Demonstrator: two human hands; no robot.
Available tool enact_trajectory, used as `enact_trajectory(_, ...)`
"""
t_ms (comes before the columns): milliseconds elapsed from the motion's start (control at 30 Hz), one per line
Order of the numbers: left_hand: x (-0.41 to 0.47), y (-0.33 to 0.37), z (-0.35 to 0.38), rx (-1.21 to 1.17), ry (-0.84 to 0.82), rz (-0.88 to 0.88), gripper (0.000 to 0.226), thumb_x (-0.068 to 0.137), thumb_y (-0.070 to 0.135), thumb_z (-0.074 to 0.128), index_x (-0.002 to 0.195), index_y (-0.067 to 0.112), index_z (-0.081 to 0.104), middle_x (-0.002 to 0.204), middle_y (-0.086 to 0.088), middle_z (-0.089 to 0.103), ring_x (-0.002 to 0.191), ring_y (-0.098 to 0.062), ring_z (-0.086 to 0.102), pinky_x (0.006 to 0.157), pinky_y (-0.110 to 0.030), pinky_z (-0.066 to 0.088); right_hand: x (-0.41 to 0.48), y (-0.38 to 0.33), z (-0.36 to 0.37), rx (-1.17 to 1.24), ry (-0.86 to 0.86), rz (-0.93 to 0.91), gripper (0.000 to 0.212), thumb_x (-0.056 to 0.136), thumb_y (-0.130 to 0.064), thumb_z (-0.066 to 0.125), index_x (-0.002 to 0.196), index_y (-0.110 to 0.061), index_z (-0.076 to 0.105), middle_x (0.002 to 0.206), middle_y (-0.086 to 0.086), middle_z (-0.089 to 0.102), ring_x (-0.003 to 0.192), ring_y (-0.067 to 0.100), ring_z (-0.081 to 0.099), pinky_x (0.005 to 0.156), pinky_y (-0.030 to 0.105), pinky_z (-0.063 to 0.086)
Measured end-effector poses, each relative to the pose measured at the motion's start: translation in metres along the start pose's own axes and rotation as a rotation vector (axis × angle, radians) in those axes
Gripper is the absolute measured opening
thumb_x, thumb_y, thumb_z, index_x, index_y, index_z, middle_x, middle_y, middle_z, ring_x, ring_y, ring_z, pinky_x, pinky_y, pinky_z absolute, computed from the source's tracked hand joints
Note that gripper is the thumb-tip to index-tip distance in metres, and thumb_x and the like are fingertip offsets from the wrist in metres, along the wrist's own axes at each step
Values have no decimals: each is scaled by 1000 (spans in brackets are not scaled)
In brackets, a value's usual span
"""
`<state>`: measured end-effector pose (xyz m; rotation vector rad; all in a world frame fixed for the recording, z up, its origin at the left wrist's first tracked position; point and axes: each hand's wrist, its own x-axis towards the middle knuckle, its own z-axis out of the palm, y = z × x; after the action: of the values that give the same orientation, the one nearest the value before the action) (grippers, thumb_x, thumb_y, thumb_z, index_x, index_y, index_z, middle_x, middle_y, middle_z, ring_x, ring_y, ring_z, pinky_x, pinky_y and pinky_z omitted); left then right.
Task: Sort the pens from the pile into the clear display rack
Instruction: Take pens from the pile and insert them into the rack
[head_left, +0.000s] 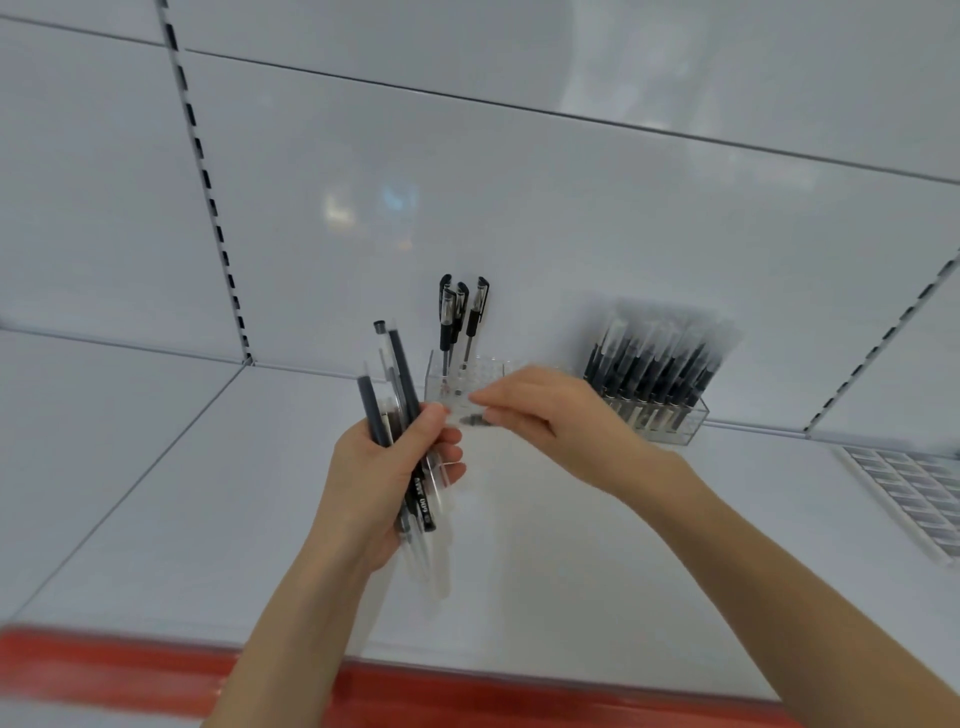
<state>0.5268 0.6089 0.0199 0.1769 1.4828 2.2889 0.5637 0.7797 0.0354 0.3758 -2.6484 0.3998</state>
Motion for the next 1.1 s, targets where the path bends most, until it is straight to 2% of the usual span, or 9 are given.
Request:
enact_trajectory(200,1,-3,-4,-8,-4,-43,13,87,16,59,88,4,64,72,-11,65,51,-9,62,52,-24,56,2,0,2,-24,-136,43,25,90,-24,52,109,-15,66,101,3,70,94,20,60,82,32,47)
enact_trajectory(267,0,-2,-6,-17,1,-59,16,90,17,55,91,5,65,76,-11,63,54,-10,61,54,-25,57,10,5,-1,-34,-32,85,19,91,-20,54,104,-16,67,97,0,69,91,17,57,79,26,42)
enact_trajectory(367,2,0,-12,-56,28,-87,18,91,13,53,93,2,66,75,-10,57,56,-13,62,54,-27,58,28,17,-10,276,278,340,12,91,-15,54,100,-18,61,92,-5,64,86,12,58,75,14,44)
enact_trajectory(500,3,-1,-19,-81,47,-71,16,91,11,54,95,0,65,69,-9,53,58,-15,64,60,-30,59,58,26,-5,614,509,501,11,93,-11,50,88,-21,47,90,-3,58,92,22,65,79,26,55)
enact_trajectory(667,1,-1,-25,-84,64,-15,13,88,11,57,94,2,63,69,-8,59,64,-16,70,63,-30,60,74,29,16,543,481,470,6,91,-12,53,92,-16,49,82,-11,55,84,19,61,79,32,53)
enact_trajectory(867,2,-1,-32,-134,56,8,14,88,5,56,101,6,61,63,-5,66,70,-21,72,55,-26,57,72,32,31,521,366,504,6,91,-7,51,92,-12,48,76,-2,54,70,18,58,57,7,47)
enact_trajectory(933,2,-2,-32,-133,51,12,17,87,4,56,104,6,61,64,-5,67,70,-21,71,54,-26,56,72,34,37,494,312,530,4,91,-7,52,94,-10,51,79,3,55,73,23,59,64,14,51)
enact_trajectory(1033,2,-2,-31,-118,54,15,19,86,5,58,105,7,61,62,-2,68,66,-18,71,55,-26,57,74,36,41,461,268,554,9,91,-9,52,98,-5,54,82,6,56,80,30,61,80,39,53)
enact_trajectory(1100,2,-2,-30,-107,51,16,18,86,5,58,104,7,61,60,0,68,63,-15,70,55,-25,57,76,34,42,451,258,550,10,91,-10,52,98,-4,54,80,4,55,82,31,61,83,44,51)
